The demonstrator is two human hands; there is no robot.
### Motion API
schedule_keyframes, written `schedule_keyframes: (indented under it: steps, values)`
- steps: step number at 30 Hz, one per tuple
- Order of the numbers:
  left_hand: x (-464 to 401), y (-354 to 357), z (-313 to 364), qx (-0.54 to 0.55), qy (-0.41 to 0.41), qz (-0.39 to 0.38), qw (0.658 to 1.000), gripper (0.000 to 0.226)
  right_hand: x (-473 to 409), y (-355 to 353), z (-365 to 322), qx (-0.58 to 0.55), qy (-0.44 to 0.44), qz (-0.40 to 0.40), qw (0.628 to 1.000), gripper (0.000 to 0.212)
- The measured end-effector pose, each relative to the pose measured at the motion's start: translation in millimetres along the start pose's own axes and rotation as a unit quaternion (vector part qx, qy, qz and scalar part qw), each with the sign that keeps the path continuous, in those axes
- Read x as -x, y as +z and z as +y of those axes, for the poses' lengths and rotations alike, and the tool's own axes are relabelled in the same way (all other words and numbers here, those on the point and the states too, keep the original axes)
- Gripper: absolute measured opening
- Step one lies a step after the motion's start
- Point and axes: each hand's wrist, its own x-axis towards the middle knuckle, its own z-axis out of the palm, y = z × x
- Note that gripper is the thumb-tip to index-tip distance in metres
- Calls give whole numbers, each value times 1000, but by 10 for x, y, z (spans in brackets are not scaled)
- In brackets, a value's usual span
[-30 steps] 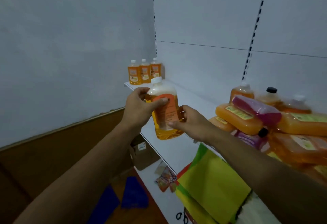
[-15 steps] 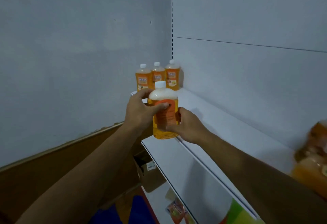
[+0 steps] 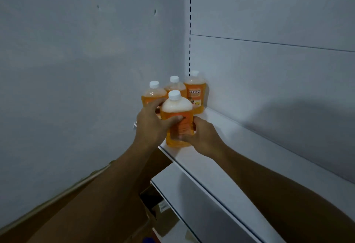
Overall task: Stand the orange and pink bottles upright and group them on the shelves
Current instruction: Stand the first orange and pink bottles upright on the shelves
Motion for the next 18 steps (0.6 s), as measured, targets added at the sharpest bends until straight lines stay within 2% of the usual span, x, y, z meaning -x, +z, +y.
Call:
schedule_keyframes:
  steps: [11,15,18]
  values:
    - [-399,187,-354,-78,30,-33,996,70,-465,245,241,35,39,27,998,46]
    - [-342,206,-307,-125,56,-21,990,74,-416,221,257,51,47,34,997,55]
    - [-233,194,-206,-104,109,2,989,64,-289,109,270,85,64,40,994,66]
